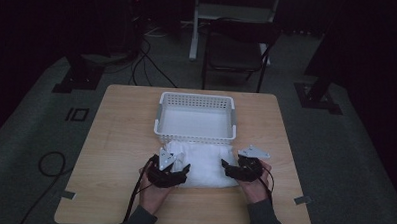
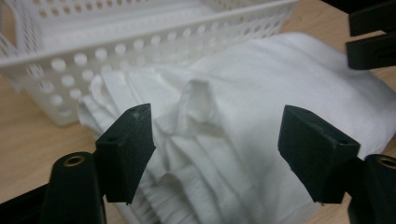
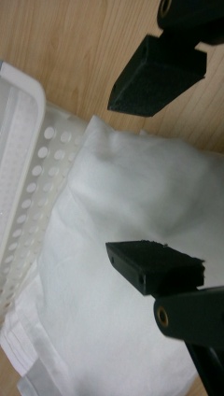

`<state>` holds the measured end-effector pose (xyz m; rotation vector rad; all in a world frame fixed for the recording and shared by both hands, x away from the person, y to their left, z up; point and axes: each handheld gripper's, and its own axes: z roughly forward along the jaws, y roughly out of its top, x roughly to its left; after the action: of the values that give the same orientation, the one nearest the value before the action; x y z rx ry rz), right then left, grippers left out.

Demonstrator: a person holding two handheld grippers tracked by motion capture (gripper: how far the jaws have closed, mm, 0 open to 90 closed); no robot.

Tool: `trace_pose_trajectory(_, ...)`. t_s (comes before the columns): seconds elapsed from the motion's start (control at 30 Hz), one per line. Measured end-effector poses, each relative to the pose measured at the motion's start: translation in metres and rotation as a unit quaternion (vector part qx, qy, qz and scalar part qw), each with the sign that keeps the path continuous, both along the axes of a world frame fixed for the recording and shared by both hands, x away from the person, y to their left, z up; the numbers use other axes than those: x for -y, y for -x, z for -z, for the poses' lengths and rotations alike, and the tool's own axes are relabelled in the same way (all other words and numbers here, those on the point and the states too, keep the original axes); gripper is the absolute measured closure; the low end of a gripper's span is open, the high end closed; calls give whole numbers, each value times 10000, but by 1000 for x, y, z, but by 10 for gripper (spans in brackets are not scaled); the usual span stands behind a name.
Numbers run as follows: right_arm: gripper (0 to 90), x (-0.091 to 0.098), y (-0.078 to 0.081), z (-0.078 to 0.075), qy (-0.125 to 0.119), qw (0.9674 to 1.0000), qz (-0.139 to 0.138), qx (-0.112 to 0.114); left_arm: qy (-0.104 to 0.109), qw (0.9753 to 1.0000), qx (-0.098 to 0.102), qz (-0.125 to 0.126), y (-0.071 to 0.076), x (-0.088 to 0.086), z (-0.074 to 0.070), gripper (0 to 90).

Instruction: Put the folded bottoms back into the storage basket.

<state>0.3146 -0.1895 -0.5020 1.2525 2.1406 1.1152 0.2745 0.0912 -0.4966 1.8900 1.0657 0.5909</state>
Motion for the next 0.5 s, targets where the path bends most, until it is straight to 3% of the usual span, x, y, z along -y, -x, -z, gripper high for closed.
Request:
trace_pose_trajectory(0.07, 304, -1, 1, 0, 22, 10000, -2, 36, -16, 9999, 151, 56, 5, 3, -4, 308)
trace_pose_trajectory(0.13, 340, -2, 2, 0, 21, 10000, -40, 47, 11, 9998, 142, 142, 6, 5, -5, 378)
trace_pose_trajectory(0.23, 381, -3, 3, 2, 49, 9999, -79, 37, -124, 9999, 79, 77, 3, 8, -1, 451)
trace_pose_trajectory(0.37, 373, -6, 2, 7, 25, 9999, -122, -39, -457, 9989, -12, -95, -8, 9, 14, 409)
trace_pose_trajectory(0.5, 319, -8, -1, 12, -30, 9997, -189, -160, -495, 9984, -141, -233, -18, 4, 27, 325)
